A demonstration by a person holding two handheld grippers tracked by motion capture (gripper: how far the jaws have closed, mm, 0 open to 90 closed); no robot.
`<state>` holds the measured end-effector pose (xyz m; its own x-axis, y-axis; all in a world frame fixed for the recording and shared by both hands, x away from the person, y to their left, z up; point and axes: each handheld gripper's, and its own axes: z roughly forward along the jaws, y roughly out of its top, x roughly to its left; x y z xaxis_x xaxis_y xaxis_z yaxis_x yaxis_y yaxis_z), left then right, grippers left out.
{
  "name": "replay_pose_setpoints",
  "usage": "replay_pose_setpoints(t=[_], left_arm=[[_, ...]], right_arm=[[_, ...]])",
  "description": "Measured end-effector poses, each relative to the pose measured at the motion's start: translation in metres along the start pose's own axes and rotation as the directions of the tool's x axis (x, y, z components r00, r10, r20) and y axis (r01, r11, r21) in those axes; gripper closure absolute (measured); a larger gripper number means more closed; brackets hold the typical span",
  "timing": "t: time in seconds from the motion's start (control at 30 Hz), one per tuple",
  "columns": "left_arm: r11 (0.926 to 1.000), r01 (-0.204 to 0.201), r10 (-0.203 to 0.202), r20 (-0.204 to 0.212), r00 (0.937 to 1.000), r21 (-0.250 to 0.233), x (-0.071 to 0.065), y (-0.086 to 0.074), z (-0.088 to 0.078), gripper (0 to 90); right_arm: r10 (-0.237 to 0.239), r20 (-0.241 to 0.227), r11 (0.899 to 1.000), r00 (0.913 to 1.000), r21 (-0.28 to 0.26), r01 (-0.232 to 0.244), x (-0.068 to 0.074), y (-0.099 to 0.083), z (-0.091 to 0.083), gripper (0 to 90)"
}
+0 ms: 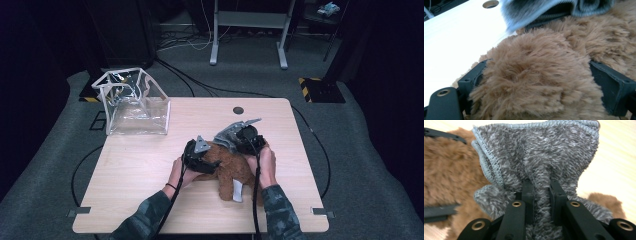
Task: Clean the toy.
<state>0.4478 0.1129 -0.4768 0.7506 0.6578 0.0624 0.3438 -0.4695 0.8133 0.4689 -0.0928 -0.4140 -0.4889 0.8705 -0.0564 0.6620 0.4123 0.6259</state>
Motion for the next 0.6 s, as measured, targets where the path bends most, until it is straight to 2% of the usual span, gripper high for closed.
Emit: replay_pose_setpoints(t=[0.07,0.1,0.23,0.33,0.4,0.43,0.5,0.6], left_arm=[[1.0,0.006,-0.006,0.006,1.0,0.005,0.001,0.0,0.0,12.3],[1.0,0.005,-0.005,0.007,1.0,0.006,0.001,0.0,0.0,12.3],[1.0,-0.005,0.005,0.003,1.0,0.007,-0.001,0.0,0.0,12.3],[1.0,0.001,-0.001,-0.001,1.0,0.001,-0.001,0.0,0.0,12.3],[0.9999,0.012,-0.012,0.001,0.9999,0.004,0.0,-0.001,-0.001,12.3],[0.9998,0.018,-0.018,0.0,0.9998,0.003,0.001,-0.001,-0.001,12.3],[0.9999,0.015,-0.015,0.002,0.9999,0.002,0.002,-0.001,-0.001,12.3],[0.9999,0.011,-0.011,-0.003,0.9999,0.0,0.001,-0.001,-0.001,12.3]], right_arm=[[0.002,0.017,1.0,0.9999,0.003,-0.002,-0.004,-0.002,-0.001,78.3],[0.019,0.035,1.0,0.9992,0.007,-0.02,-0.014,-0.008,-0.003,78.3],[0.073,0.055,0.997,0.9958,0.012,-0.074,-0.033,-0.023,-0.004,78.3],[0.114,0.089,0.993,0.9894,0.025,-0.117,-0.048,-0.033,-0.005,78.4],[0.124,0.126,0.99,0.9842,0.057,-0.132,-0.056,-0.04,-0.003,78.2],[0.134,0.122,0.988,0.9835,0.064,-0.142,-0.059,-0.043,-0.004,78.1],[0.152,0.11,0.987,0.9822,0.033,-0.157,-0.061,-0.046,-0.015,77.9],[0.158,0.087,0.986,0.9836,-0.07,-0.152,-0.053,-0.037,-0.043,77.6]])
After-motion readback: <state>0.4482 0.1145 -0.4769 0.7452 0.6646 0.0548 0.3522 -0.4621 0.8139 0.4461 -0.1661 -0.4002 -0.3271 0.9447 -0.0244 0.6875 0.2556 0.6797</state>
